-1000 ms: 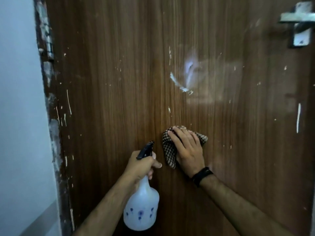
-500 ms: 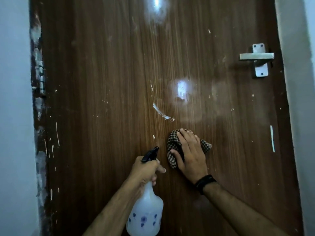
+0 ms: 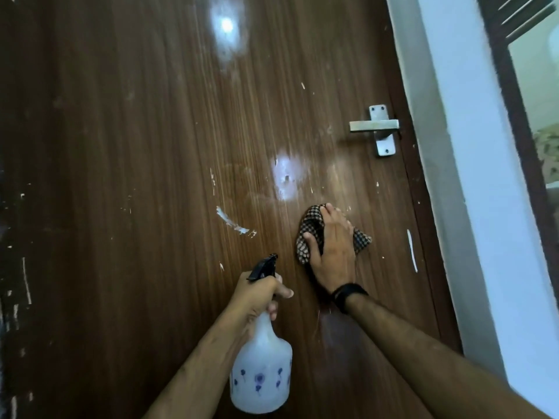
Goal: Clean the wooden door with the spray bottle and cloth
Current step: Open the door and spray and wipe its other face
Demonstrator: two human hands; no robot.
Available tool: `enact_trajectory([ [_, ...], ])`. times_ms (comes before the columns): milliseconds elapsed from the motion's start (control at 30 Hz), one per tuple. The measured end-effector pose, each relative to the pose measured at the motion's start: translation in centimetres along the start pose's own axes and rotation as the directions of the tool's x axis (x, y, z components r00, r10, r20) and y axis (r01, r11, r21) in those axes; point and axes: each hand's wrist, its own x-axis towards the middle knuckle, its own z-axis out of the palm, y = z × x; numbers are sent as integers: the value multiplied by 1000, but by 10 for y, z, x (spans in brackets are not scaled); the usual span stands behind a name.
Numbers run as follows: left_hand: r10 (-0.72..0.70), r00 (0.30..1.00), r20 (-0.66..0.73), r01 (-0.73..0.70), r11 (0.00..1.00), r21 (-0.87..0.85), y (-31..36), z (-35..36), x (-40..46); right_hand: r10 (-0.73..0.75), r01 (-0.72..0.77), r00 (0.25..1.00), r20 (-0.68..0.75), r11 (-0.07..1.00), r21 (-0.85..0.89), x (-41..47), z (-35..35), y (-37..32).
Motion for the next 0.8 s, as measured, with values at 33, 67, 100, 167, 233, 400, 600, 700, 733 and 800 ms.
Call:
enact_trajectory([
  [33, 24, 1000, -4, -24, 1000, 2, 9, 1, 3, -14, 14, 1000, 17, 1000, -4, 7, 1, -4],
  [67, 45, 999, -13, -45, 999, 0, 16, 0, 5, -40, 41, 998, 50, 999, -16, 6, 2, -8],
  [100, 58, 998, -27, -58, 998, -1, 22, -1, 7, -84, 87, 992, 89, 996, -27, 0, 3, -11],
  [167, 78, 996, -40, -78, 997, -3, 33, -5, 10, -232, 243, 954, 187, 969, -38, -19, 5, -13],
  [233, 81, 996, -46, -82, 997, -6, 41, -7, 12, -391, 417, 878, 276, 908, -40, -35, 8, -10],
  [400, 96, 992, -80, -93, 995, 43, 56, -7, 22, -385, 401, 904, 187, 915, -56, -11, 11, 0],
  [600, 107, 992, -71, -105, 994, 35, 78, -18, 30, -70, 72, 997, 32, 993, -94, 74, 22, -31],
  [700, 103, 992, -69, -102, 995, 22, 82, -29, 30, -220, 231, 961, 166, 972, -53, 62, 29, -51],
  [733, 109, 992, -65, -108, 994, 19, 83, -31, 28, -309, 321, 923, 230, 947, -14, 50, 32, -55],
  [800, 110, 992, -61, -111, 994, -5, 82, -37, 23, -488, 506, 798, 354, 861, 49, 24, 38, -58],
])
